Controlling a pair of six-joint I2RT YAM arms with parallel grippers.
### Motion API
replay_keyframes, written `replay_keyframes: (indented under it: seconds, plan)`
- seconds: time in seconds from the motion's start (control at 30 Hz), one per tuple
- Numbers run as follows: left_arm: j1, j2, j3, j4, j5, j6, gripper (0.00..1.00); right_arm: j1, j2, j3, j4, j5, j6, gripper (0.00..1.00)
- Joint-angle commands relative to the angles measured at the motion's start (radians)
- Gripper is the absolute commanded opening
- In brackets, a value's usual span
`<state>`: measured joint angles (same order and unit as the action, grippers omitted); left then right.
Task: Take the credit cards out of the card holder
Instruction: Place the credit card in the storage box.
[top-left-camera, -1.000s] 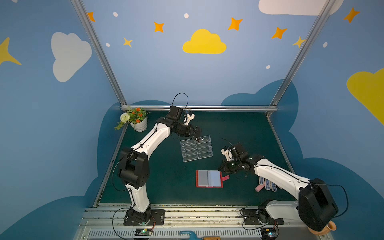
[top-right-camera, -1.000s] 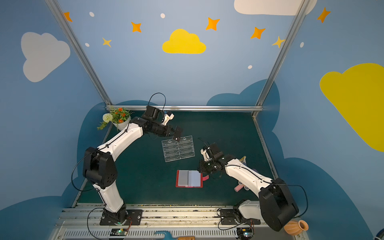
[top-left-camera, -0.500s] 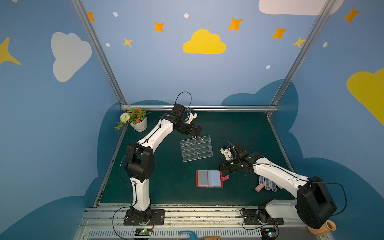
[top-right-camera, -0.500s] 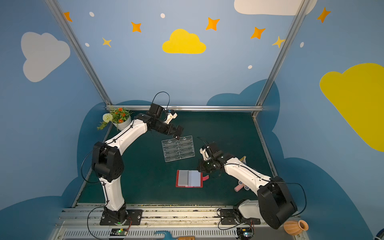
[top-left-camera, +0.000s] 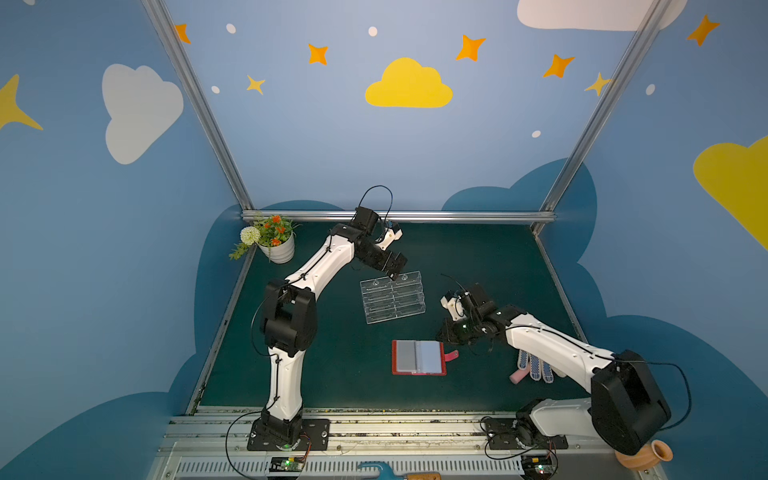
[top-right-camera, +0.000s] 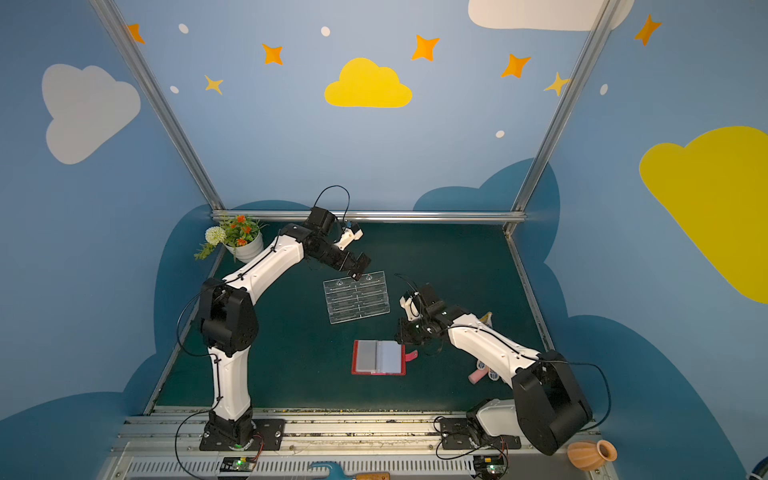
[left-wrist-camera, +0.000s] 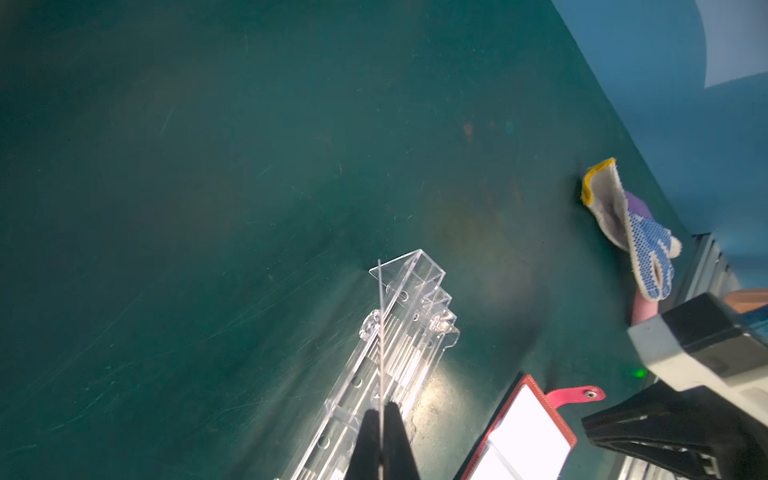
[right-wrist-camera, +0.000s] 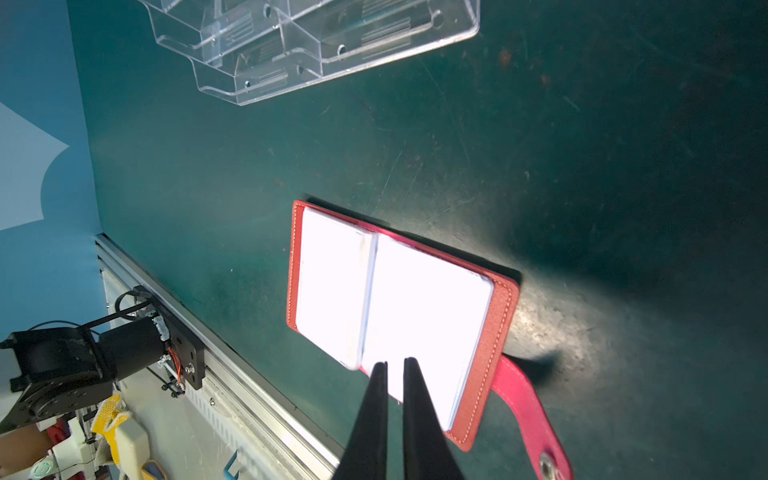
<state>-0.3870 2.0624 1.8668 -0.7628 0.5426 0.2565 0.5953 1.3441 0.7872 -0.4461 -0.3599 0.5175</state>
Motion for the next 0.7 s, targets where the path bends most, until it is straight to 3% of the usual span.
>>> replay_keyframes:
  seconds: [0.0,0.67]
  plan:
    - [-0.004,0.015,0.043,-0.044,-0.004,0.069,0.04,-0.009,0.004,0.009,-0.007,-0.010,-0.010,0.08]
    - [-0.048,0.054,0.049,-0.086,-0.057,0.177,0.04,-0.031,0.011,-0.020,0.021,-0.033,-0.010,0.08]
